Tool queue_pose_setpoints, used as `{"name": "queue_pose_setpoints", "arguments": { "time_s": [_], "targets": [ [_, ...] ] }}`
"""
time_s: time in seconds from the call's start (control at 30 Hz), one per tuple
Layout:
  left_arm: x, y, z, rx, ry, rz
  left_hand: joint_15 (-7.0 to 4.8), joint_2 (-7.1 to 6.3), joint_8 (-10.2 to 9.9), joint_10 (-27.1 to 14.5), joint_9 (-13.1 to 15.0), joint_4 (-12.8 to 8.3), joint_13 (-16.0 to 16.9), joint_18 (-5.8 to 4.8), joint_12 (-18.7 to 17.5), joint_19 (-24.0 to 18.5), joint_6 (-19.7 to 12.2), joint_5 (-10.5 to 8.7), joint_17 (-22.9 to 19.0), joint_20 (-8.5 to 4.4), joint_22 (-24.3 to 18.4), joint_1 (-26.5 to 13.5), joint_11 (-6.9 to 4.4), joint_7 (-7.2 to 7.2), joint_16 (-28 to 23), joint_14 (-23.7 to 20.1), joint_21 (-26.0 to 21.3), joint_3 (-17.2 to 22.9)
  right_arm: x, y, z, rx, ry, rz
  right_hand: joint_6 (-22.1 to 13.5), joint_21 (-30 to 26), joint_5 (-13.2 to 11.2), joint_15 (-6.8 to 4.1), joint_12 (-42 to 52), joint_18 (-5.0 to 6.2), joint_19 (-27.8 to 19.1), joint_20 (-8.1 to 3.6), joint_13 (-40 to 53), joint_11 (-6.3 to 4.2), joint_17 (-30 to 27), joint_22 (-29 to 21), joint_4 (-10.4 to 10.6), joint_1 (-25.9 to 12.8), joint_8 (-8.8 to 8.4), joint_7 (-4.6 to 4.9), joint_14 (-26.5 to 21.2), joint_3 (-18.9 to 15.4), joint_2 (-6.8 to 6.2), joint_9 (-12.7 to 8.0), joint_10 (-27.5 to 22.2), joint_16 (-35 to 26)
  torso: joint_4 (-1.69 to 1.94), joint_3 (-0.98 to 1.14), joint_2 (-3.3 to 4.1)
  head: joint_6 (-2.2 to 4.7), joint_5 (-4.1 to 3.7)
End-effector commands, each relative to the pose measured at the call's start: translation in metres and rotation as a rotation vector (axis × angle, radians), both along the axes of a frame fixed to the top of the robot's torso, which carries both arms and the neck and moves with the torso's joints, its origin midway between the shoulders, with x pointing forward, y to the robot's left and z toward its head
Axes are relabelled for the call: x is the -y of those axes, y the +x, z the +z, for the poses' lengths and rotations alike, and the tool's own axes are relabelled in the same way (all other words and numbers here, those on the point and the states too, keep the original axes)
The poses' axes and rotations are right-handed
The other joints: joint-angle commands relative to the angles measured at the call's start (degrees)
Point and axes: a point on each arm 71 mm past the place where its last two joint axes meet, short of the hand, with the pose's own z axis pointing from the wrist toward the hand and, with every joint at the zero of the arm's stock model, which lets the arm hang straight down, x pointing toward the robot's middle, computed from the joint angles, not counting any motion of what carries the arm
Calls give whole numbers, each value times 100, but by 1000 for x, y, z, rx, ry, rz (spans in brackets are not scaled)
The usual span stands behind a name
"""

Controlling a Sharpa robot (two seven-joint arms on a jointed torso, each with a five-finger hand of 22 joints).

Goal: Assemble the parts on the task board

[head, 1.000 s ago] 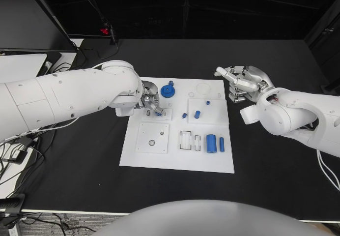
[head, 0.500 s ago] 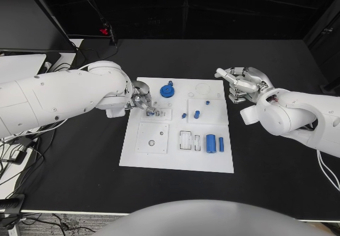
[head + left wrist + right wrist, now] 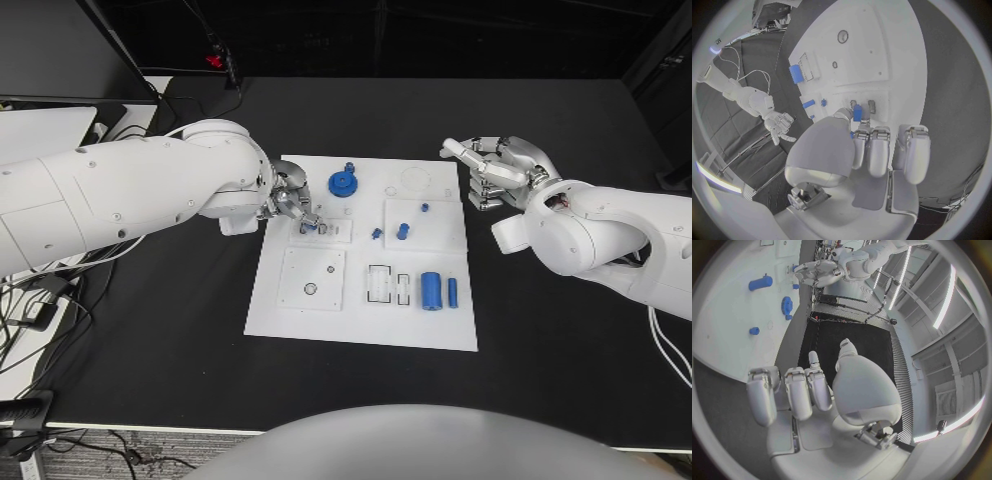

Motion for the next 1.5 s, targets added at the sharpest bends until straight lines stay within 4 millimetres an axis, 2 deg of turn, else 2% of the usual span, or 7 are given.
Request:
{"name": "queue_pose_setpoints", "arguments": {
  "time_s": [0.03, 0.5, 0.8, 1.5],
  "targets": [
    [2, 0, 0, -9, -12, -7, 27, 237, -19, 601, 4, -72, 1494, -80, -26, 598, 53, -33, 1509, 20, 1510, 131, 43, -40, 5, 587, 18, 125, 0, 0, 1, 3, 2, -1, -45, 17, 30, 18, 15, -40, 624, 11, 1508, 18, 1510, 1509, 3, -9, 35, 245, 605, -32, 67, -8, 607, 14, -2, 2, -1, -8, -7],
    [10, -1, -2, -23, -5, -29, 27, 238, -64, 601, 51, -68, 1494, -80, -26, 598, 62, -195, 1509, 27, 1510, -13, 43, -41, 5, 587, 18, 165, -1, 0, 1, 1, 2, 1, -50, 17, 28, 19, 15, -40, 624, 12, 1508, 19, 1510, 1509, 3, -11, 37, 246, 605, -33, 71, -11, 607, 14, -5, -1, -1, -23, -15],
    [11, -2, -3, -42, 15, -38, 24, 228, -97, 601, 85, -72, 1494, -80, -26, 598, 64, -347, 1509, 28, 1510, -101, 40, -46, 5, 587, 18, 179, -1, 0, 1, 1, 2, 0, -50, 17, 28, 19, 15, -40, 624, 12, 1508, 19, 1510, 1509, 3, -11, 37, 246, 605, -33, 71, -11, 607, 14, 3, 6, -2, -35, -21],
    [10, 1, -3, -31, 21, -15, 21, 207, -146, 601, 109, -72, 1494, -80, -26, 598, 22, -471, 1509, 27, 1510, -155, 45, -39, 5, 587, 18, 185, -1, 0, 0, -2, 2, 1, -58, 17, 26, 20, 15, -40, 624, 14, 1508, 20, 1510, 1509, 6, -16, 41, 247, 605, -37, 79, -17, 607, 14, 0, 0, 2, -63, -36]
  ]
}}
